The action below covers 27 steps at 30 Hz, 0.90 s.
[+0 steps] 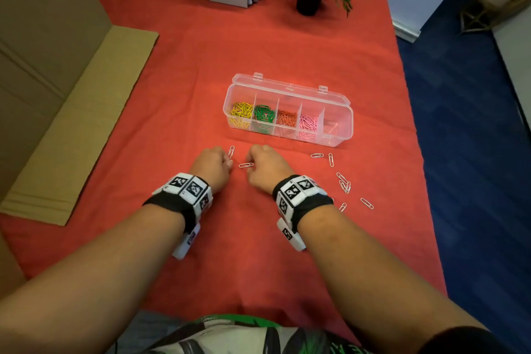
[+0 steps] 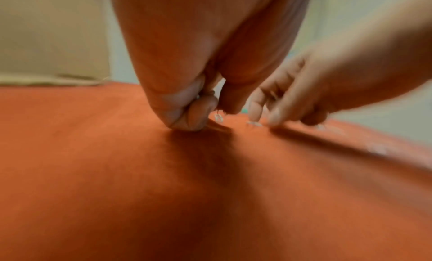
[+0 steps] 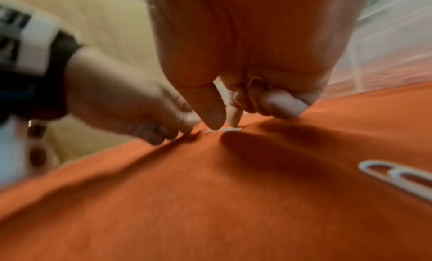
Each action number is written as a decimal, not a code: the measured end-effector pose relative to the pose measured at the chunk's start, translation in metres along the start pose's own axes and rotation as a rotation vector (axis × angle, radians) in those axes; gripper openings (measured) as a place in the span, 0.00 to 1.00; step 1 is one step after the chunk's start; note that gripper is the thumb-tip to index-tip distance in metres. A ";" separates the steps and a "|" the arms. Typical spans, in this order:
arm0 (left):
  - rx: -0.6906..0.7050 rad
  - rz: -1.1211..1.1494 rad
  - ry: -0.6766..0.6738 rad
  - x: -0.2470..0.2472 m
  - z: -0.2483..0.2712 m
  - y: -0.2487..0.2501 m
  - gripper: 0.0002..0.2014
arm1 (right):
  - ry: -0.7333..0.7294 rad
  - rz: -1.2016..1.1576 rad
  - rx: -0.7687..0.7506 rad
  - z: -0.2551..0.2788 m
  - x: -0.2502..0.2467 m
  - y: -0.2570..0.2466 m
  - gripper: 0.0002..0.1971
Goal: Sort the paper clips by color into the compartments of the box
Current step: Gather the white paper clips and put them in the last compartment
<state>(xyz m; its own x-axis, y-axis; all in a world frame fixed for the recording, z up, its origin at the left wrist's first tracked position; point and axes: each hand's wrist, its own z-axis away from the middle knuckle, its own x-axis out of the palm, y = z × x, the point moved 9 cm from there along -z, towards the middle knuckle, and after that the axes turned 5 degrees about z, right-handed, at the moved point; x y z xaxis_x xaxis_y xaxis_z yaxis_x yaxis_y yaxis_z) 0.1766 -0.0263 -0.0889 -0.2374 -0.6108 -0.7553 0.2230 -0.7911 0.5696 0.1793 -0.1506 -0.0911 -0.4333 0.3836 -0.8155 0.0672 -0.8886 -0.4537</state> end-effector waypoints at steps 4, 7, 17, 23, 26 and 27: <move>-0.231 0.550 0.051 -0.009 -0.003 -0.025 0.08 | 0.011 0.123 -0.079 0.001 0.011 -0.015 0.12; -0.365 0.990 0.008 -0.003 0.002 -0.030 0.14 | 0.002 0.161 -0.067 0.006 0.011 -0.013 0.08; -0.387 0.863 0.068 -0.008 -0.011 -0.013 0.07 | 0.017 -1.091 0.225 0.052 -0.021 0.062 0.14; 0.018 -0.017 0.178 -0.018 -0.015 0.016 0.11 | 0.175 -1.240 0.460 0.080 -0.032 0.120 0.10; 0.038 -0.069 0.146 -0.010 -0.014 0.020 0.10 | 0.199 -0.852 0.479 0.083 -0.038 0.137 0.11; 0.047 -0.087 0.131 -0.008 -0.013 0.022 0.11 | 0.185 -0.668 0.463 0.083 -0.042 0.137 0.11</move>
<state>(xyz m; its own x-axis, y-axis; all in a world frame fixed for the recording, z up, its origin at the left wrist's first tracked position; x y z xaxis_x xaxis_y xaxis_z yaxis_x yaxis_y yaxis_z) 0.1955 -0.0389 -0.0743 -0.1275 -0.5326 -0.8367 0.1616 -0.8435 0.5123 0.1323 -0.3097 -0.0893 -0.0932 0.8661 -0.4912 -0.5453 -0.4571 -0.7026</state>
